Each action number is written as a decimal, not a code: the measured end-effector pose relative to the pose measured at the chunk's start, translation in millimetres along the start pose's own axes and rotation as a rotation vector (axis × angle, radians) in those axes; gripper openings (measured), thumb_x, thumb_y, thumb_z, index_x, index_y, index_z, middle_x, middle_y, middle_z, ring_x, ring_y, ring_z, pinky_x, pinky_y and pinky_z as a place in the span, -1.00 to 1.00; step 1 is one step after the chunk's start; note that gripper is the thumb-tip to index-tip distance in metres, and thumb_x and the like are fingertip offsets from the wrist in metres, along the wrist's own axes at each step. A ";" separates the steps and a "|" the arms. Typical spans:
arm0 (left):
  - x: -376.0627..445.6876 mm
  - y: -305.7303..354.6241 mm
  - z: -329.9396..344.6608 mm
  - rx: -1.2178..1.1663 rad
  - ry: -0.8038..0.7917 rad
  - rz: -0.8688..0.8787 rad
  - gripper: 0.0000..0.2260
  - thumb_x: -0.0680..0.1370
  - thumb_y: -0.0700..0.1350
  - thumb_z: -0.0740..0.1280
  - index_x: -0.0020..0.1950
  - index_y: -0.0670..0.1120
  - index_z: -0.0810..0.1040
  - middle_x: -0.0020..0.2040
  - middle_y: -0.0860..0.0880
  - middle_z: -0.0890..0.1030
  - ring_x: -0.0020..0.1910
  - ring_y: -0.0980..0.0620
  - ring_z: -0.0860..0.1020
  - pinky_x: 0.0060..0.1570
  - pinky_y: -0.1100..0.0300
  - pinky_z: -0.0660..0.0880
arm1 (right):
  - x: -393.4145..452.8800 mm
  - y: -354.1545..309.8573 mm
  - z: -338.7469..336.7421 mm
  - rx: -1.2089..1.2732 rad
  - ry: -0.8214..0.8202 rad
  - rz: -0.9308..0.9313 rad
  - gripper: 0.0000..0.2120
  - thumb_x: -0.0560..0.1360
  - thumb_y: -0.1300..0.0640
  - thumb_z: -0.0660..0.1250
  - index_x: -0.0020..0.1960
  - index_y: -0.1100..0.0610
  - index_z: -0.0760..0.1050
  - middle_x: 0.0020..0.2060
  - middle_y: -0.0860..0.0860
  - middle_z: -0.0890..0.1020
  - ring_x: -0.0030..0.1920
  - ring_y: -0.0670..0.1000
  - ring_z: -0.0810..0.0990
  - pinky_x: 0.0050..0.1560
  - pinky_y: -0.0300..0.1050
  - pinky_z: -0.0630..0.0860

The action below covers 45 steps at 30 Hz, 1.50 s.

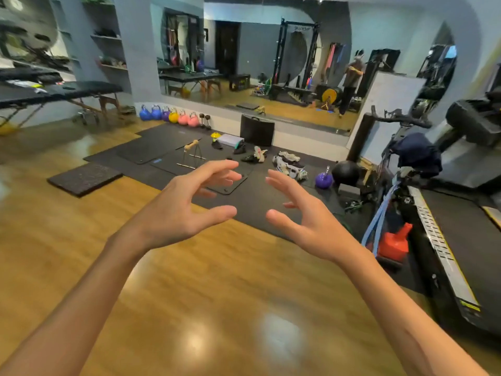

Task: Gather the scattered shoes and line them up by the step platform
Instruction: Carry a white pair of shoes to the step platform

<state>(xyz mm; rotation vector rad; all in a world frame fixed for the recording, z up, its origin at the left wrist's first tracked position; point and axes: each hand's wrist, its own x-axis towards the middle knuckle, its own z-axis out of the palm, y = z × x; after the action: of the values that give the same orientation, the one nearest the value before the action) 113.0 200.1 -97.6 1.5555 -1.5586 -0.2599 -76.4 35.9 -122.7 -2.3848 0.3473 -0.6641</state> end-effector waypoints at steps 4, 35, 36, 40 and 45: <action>69.0 -38.1 22.6 -0.012 -0.058 0.007 -0.43 0.45 0.02 0.41 0.43 0.09 0.33 0.27 0.23 0.53 0.32 0.22 0.44 0.22 0.16 0.47 | 35.5 62.3 -17.7 -0.013 0.032 0.037 -0.32 0.52 -0.24 0.23 0.55 -0.10 0.10 0.45 -0.20 0.34 0.43 -0.29 0.26 0.34 -0.15 0.40; 575.6 -393.9 52.3 -0.186 -0.201 -0.014 -0.44 0.46 0.10 0.37 0.43 0.10 0.33 0.31 0.19 0.51 0.32 0.12 0.46 0.20 0.08 0.50 | 455.1 441.8 -83.1 0.033 0.032 0.284 -0.36 0.51 -0.31 0.21 0.52 -0.25 0.08 0.43 -0.34 0.32 0.39 -0.32 0.29 0.32 -0.16 0.39; 594.0 -404.4 55.4 -0.189 -0.214 -0.006 -0.45 0.46 0.11 0.37 0.43 0.10 0.32 0.31 0.19 0.50 0.32 0.12 0.46 0.19 0.13 0.49 | 466.5 454.6 -86.8 0.033 0.043 0.296 -0.36 0.51 -0.31 0.21 0.51 -0.26 0.08 0.42 -0.35 0.32 0.39 -0.32 0.30 0.32 -0.18 0.39; 666.0 -451.1 78.4 -0.185 -0.227 0.004 -0.47 0.48 0.10 0.36 0.43 0.12 0.32 0.31 0.21 0.50 0.32 0.15 0.46 0.17 0.22 0.49 | 519.2 520.0 -101.3 0.047 0.062 0.320 -0.38 0.51 -0.28 0.23 0.51 -0.28 0.08 0.42 -0.35 0.33 0.38 -0.32 0.30 0.30 -0.22 0.38; 762.8 -515.8 124.5 -0.124 -0.208 -0.021 -0.55 0.55 -0.10 0.37 0.40 0.14 0.36 0.29 0.26 0.50 0.30 0.20 0.46 0.18 0.11 0.51 | 587.0 628.0 -130.1 0.038 0.073 0.335 -0.38 0.51 -0.27 0.23 0.50 -0.31 0.07 0.41 -0.34 0.34 0.37 -0.33 0.30 0.30 -0.24 0.36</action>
<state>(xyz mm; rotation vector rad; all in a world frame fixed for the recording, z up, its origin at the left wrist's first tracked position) 528.1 -625.0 -199.3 1.4862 -1.6526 -0.5343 295.3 -744.5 -216.3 -2.1981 0.7392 -0.5938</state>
